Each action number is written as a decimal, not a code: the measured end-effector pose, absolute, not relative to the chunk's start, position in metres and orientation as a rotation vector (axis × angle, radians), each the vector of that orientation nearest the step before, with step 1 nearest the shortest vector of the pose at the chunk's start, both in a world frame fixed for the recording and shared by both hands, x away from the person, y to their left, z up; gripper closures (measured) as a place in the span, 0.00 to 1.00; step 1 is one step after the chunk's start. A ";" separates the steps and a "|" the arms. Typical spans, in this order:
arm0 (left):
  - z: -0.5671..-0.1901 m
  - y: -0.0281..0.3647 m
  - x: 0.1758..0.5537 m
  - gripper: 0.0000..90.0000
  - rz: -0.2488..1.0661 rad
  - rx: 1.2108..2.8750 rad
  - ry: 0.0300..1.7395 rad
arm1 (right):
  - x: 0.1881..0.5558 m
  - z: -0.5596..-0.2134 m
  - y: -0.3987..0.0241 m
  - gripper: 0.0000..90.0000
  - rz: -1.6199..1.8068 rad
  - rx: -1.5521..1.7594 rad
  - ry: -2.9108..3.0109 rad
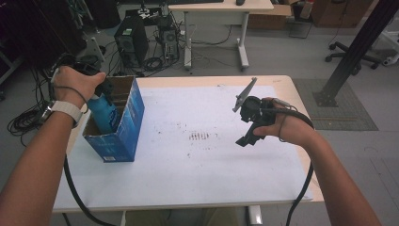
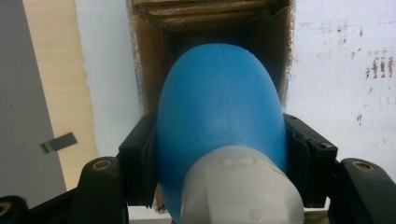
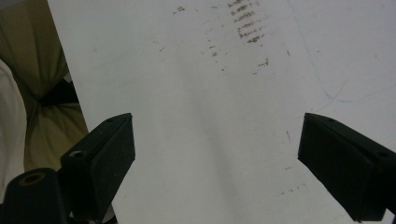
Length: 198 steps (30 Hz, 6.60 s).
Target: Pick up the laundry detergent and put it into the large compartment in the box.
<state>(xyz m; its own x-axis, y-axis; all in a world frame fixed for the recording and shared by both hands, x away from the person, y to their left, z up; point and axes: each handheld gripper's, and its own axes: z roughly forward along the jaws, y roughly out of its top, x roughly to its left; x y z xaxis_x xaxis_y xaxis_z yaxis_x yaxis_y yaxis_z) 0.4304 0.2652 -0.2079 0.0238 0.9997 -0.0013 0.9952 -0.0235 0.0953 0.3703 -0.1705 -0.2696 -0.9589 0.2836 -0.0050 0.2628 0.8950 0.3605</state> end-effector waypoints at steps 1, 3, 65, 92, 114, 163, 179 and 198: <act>-0.209 0.265 0.430 0.42 0.099 2.197 2.145 | 0.370 -0.270 -0.171 0.12 0.558 0.434 3.002; -0.215 0.265 0.431 0.42 0.093 2.204 2.142 | 0.370 -0.270 -0.171 0.12 0.554 0.435 3.004; -0.271 0.266 0.430 0.42 0.128 2.209 2.117 | 0.372 -0.278 -0.168 0.12 0.547 0.442 3.020; -0.273 0.276 0.430 0.35 0.099 2.167 2.110 | 0.371 -0.280 -0.166 0.12 0.536 0.446 3.028; -0.269 0.277 0.431 0.26 0.053 2.142 2.112 | 0.370 -0.280 -0.168 0.12 0.540 0.441 3.026; -0.214 0.277 0.418 0.09 0.088 2.122 1.961 | 0.364 -0.274 -0.162 0.12 0.536 0.423 3.020; -0.171 0.262 0.413 0.08 0.175 2.181 1.842 | 0.361 -0.270 -0.163 0.12 0.536 0.420 3.010; -0.132 0.221 0.419 0.08 0.152 2.219 1.871 | 0.361 -0.267 -0.160 0.12 0.534 0.412 3.007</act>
<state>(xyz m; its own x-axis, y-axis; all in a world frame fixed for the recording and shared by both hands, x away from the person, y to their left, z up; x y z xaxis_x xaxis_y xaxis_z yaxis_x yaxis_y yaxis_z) 0.4187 0.2207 -0.1321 0.1771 0.9816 -0.0708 0.9573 -0.1551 0.2440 0.3614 -0.1605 -0.2671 -0.9625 0.2710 -0.0118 0.2504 0.9044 0.3455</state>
